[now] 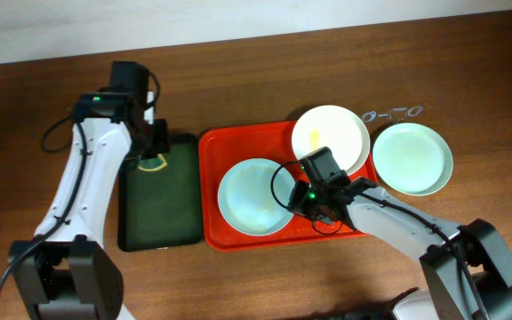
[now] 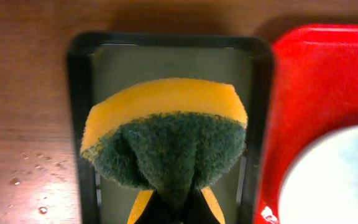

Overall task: Clean dirty plates on tray and stack at the side
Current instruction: 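Carry the sponge back and lower it into the black tray, then release the sponge and raise the left gripper to the left side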

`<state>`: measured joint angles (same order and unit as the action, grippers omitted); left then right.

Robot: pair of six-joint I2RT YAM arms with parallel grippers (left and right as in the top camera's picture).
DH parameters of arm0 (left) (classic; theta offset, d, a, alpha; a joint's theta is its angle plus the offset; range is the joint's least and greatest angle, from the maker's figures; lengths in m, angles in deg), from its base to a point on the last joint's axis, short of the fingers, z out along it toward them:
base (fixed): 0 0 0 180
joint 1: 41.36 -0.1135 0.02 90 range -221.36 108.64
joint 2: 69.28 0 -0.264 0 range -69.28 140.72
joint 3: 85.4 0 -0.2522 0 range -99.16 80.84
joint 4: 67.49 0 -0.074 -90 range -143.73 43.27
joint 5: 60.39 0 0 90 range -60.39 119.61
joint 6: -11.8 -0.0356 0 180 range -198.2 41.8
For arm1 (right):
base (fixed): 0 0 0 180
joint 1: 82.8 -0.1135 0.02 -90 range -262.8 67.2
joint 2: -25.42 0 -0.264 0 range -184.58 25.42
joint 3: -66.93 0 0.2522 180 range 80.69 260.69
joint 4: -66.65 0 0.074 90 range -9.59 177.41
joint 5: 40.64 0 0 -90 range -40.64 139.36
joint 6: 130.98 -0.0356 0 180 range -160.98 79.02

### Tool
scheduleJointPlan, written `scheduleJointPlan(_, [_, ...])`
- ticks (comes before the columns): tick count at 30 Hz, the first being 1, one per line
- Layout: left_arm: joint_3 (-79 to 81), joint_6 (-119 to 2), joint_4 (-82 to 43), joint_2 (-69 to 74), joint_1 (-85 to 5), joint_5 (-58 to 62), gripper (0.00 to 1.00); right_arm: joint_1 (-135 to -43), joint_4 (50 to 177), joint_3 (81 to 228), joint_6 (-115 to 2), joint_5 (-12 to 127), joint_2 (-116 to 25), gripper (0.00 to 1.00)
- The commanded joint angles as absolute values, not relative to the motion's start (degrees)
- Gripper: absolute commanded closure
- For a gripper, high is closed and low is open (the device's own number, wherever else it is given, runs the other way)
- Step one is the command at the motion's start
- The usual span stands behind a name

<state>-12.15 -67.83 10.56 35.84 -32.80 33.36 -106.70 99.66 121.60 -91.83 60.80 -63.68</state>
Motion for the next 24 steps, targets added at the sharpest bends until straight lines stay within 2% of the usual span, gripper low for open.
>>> scheduleJointPlan(1, [-10.42, -67.06, 9.51, 36.41, -33.54, 33.95, 1.00, -107.16, 99.66, 121.40, -92.27, 60.06, -63.98, 0.96])
scheduleJointPlan(14, [1.99, -66.89, -0.63, 40.83, -33.54, 37.58, 0.99, -107.16, 99.66, 121.40, -92.25, 60.04, -63.98, 0.96])
scheduleJointPlan(17, [1.95, -66.89, -0.83, 40.83, -33.54, 37.40, 0.78, -107.16, 99.68, 121.40, -92.25, 60.04, -63.98, 0.96])
scheduleJointPlan(19, [1.84, -66.89, -0.76, 40.74, -33.54, 37.38, 0.53, -107.16, 99.73, 121.40, -92.27, 60.06, -63.98, 0.96])
scheduleJointPlan(20, [1.36, -66.89, -0.45, 40.74, -33.56, 37.38, 0.47, -107.16, 99.79, 121.40, -92.27, 60.06, -63.98, 0.96])
scheduleJointPlan(21, [0.27, -66.85, 0.35, 40.74, -33.54, 37.32, 0.43, -107.16, 99.97, 121.40, -92.25, 60.06, -63.98, 0.95])
scheduleJointPlan(24, [-6.01, -65.60, 4.99, 40.43, -33.59, 36.53, 0.38, -107.16, 100.47, 121.40, -92.25, 60.04, -63.98, 0.78])
